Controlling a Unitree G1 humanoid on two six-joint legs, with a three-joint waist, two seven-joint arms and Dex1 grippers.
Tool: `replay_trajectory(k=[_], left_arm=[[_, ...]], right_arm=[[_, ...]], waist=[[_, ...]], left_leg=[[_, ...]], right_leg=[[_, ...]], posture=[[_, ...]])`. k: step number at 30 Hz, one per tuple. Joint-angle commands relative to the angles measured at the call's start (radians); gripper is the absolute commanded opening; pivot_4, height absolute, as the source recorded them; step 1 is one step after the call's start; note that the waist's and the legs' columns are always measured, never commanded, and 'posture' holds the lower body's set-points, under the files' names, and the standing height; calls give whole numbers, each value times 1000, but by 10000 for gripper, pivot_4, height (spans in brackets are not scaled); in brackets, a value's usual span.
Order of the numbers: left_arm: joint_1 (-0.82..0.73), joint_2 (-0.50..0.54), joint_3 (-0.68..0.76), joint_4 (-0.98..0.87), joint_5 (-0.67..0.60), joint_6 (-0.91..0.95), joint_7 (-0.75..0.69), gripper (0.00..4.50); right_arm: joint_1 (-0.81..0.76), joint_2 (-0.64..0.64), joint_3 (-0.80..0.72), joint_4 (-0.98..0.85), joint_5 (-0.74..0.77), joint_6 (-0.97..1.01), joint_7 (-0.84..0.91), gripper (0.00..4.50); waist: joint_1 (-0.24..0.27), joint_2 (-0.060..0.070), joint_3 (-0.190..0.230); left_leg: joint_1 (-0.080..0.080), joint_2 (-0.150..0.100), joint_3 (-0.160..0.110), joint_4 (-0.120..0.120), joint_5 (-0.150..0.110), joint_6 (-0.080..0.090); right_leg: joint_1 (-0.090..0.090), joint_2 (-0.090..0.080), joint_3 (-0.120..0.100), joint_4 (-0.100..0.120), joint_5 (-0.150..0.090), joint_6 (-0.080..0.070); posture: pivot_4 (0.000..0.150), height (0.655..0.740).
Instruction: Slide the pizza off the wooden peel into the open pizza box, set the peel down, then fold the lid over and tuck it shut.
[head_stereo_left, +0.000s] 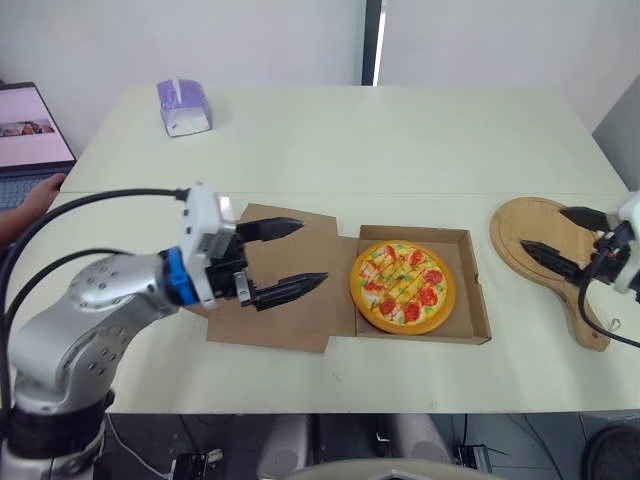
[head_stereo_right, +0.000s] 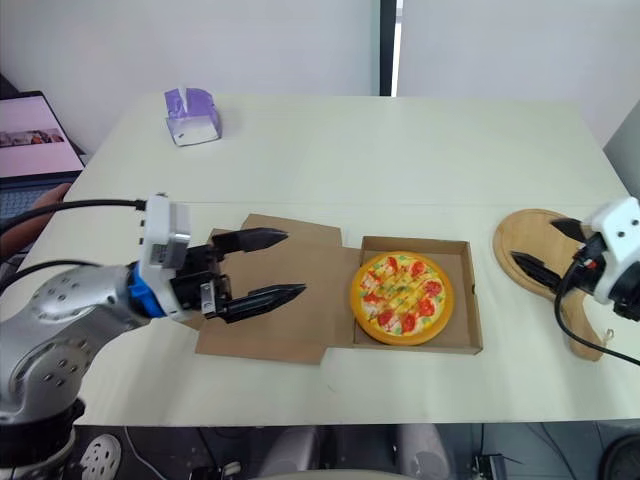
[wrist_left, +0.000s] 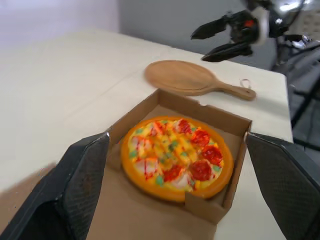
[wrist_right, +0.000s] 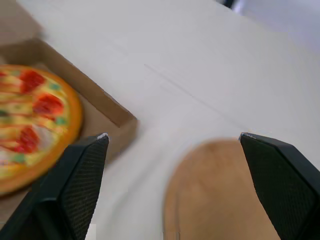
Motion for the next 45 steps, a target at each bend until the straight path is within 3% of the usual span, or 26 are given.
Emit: replay_trajectory(k=[1, 11, 21, 29, 37, 40, 45], left_arm=[[129, -27, 133, -66, -107, 36, 102, 45000], [609, -120, 321, -102, -453, 73, 248, 45000], [924, -212, 250, -96, -766, 47, 410, 45000], [762, -319, 74, -5, -857, -98, 742, 45000], [614, -348, -2, 35, -935, -175, 906, 45000], [619, -342, -9, 30, -957, -179, 926, 38947], [647, -342, -14, 5, -969, -192, 938, 23683]], right_arm=[[-88, -20, 64, -2, 12, -60, 64, 44839], [-208, -13, 201, 3, 41, -67, 184, 44839], [-211, -25, 210, -11, 51, -48, 203, 44839], [-218, -34, 206, -23, 58, -29, 207, 44839], [-214, -46, 199, -34, 66, -15, 203, 44839], [-209, -51, 194, -39, 72, -10, 201, 45000], [-202, -56, 188, -44, 77, -4, 195, 45000]], waist=[[9, 0, 0], [24, -1, 0], [31, -1, 0], [33, 0, 0], [36, 0, 0], [35, 0, 0], [35, 0, 0]], left_leg=[[0, 0, 0, 0, 0, 0], [-1, -1, -1, 0, 0, 1], [0, -1, -1, 0, -3, 5], [-1, -1, 0, 0, -3, 5], [-1, -1, 0, 0, -2, 4], [-1, -1, 0, 0, -2, 2], [-1, -1, 0, 0, -2, 3]], right_leg=[[0, -1, 0, -1, 0, 0], [0, -3, -2, -2, 0, -1], [0, -4, -3, -2, -1, -2], [0, -4, -3, -1, -1, -2], [0, -4, -3, -2, -1, -2], [0, -4, -3, -2, -1, -3], [0, -4, -3, -2, -1, -3]], posture=[[1500, 7251], [1500, 7251], [1500, 7251], [1500, 7251], [1500, 7251], [1500, 7251], [1500, 7251]])
